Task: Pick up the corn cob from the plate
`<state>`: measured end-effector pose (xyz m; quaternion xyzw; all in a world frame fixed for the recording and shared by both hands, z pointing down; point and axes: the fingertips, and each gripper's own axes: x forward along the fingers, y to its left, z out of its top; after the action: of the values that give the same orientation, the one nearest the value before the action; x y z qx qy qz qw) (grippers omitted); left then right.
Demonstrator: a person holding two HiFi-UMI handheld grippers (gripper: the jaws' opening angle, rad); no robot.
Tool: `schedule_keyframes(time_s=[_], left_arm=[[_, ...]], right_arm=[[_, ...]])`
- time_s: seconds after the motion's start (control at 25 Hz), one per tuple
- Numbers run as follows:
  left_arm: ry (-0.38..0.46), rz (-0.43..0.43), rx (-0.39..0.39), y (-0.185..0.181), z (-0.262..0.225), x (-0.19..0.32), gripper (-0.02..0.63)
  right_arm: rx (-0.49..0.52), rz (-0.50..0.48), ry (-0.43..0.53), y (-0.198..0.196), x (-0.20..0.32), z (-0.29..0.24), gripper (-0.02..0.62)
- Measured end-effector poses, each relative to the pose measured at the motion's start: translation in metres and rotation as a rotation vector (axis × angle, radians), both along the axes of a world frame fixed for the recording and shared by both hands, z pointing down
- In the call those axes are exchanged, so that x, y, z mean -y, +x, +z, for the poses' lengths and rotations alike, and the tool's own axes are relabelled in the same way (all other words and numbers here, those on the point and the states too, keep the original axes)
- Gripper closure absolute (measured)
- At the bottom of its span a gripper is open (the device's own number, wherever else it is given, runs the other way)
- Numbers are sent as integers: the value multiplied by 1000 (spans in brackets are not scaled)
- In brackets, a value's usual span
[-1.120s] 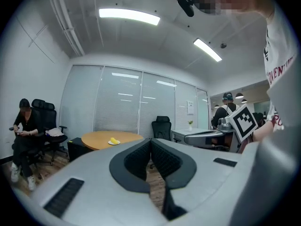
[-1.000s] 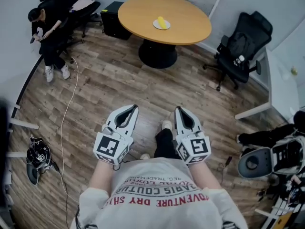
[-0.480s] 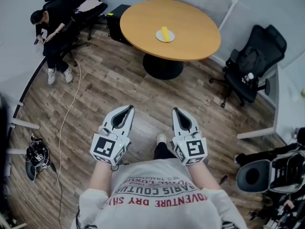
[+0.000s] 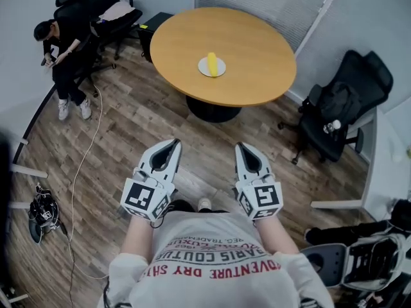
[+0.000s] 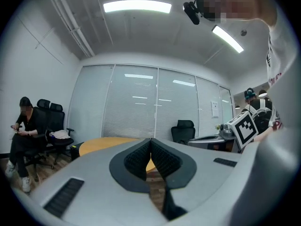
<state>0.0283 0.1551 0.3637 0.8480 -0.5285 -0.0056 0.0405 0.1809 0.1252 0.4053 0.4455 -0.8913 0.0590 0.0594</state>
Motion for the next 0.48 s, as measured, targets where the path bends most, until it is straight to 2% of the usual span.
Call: schedule_keyframes(time_s=[0.2,0.48], left_arm=[[-16,-1,-3,0,7,39,571],[-5,22,10,-34,15,112,571]], right_arm=[[0,-5,-16,0,40,7,566],[-8,35,-24,-30,108,17,566]])
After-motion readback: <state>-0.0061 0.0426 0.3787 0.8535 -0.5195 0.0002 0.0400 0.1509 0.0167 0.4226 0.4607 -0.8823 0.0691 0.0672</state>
